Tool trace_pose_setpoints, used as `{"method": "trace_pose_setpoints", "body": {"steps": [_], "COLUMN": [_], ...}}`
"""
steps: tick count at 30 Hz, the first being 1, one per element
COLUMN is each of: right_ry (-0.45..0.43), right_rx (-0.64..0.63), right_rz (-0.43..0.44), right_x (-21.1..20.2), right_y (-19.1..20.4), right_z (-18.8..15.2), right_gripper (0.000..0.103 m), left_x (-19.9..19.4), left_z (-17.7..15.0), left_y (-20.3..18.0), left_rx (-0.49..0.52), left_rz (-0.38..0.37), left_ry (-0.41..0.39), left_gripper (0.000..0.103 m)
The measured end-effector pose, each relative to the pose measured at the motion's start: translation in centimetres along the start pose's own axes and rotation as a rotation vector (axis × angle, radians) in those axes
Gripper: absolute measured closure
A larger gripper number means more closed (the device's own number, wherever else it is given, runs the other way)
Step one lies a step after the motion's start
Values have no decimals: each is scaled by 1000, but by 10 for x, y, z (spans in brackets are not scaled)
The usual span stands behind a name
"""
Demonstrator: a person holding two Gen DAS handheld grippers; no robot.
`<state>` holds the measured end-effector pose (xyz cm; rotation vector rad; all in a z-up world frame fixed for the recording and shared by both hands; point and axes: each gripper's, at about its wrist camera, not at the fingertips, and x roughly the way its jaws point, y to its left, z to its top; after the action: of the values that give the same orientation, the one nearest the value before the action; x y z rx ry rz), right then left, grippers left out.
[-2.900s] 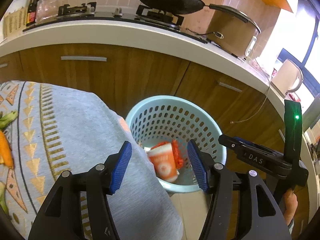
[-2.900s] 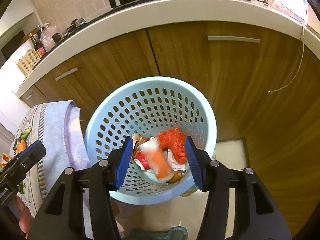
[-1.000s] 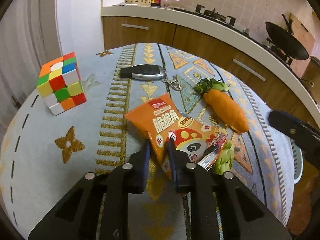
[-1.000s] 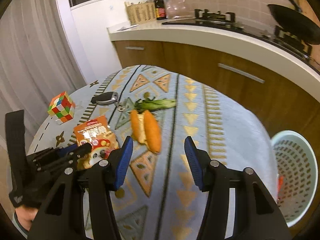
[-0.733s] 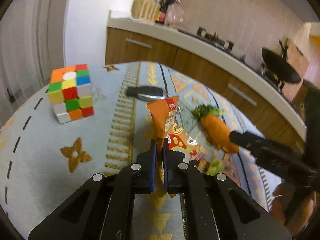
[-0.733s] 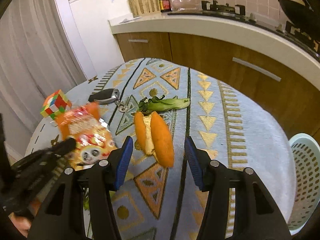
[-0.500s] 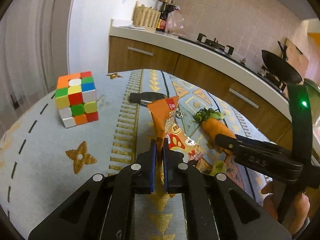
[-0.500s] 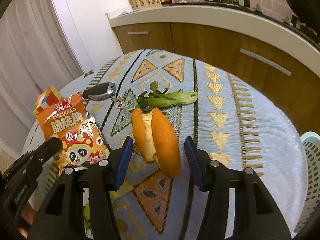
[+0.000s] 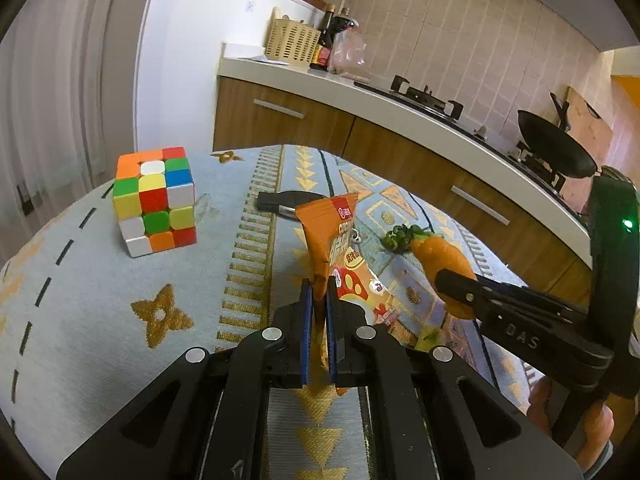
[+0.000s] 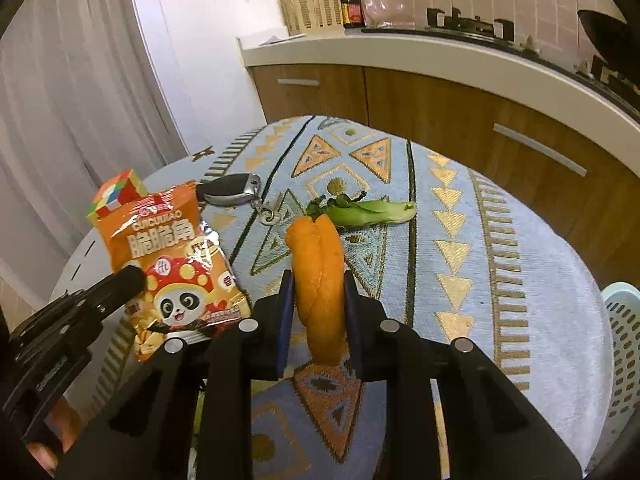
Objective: Collect trash
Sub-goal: 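Grasp the orange snack bag with the left tool while the right tool grasps the orange peel, then carry the snack bag and peel over the wastebasket and open both tools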
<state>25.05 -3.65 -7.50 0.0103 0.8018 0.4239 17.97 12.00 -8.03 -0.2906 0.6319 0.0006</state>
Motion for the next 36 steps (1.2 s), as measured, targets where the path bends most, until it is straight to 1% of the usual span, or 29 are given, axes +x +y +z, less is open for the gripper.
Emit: {"method": "trace_pose_setpoints", "body": {"steps": [3, 5, 7, 10, 12, 17, 23, 29, 36], "right_ry": [-33, -58, -78, -95, -91, -119, -167, -233, -240], "right_rx": [-21, -24, -22, -6, 8, 38, 109, 228, 346], "right_rz": [-27, -40, -50, -66, -77, -113, -157, -224, -279], "right_x": [-19, -33, -47, -66, -77, -108, -150, -194, -224], "right_y": [2, 0, -2, -8, -13, -27, -60, -110, -164], "right_z": [-2, -3, -4, -5, -5, -9, -18, -33, -55], "right_gripper": [83, 83, 83, 83, 83, 83, 83, 83, 83], "left_x": [-4, -8, -16, -32, -44, -62, -72, -76, -66], "left_z": [1, 4, 8, 14, 19, 26, 29, 28, 22], "left_y": [2, 2, -1, -12, -23, -52, -94, -146, -202], "left_rx": [-17, -43, -53, -31, -13, 38, 108, 196, 263], "left_rz": [-13, -47, -75, -97, -113, -143, -186, -239, -312], "left_ry": [-1, 18, 9, -18, -39, -63, -73, -84, -52], "left_gripper": [99, 99, 99, 99, 99, 99, 99, 99, 99]}}
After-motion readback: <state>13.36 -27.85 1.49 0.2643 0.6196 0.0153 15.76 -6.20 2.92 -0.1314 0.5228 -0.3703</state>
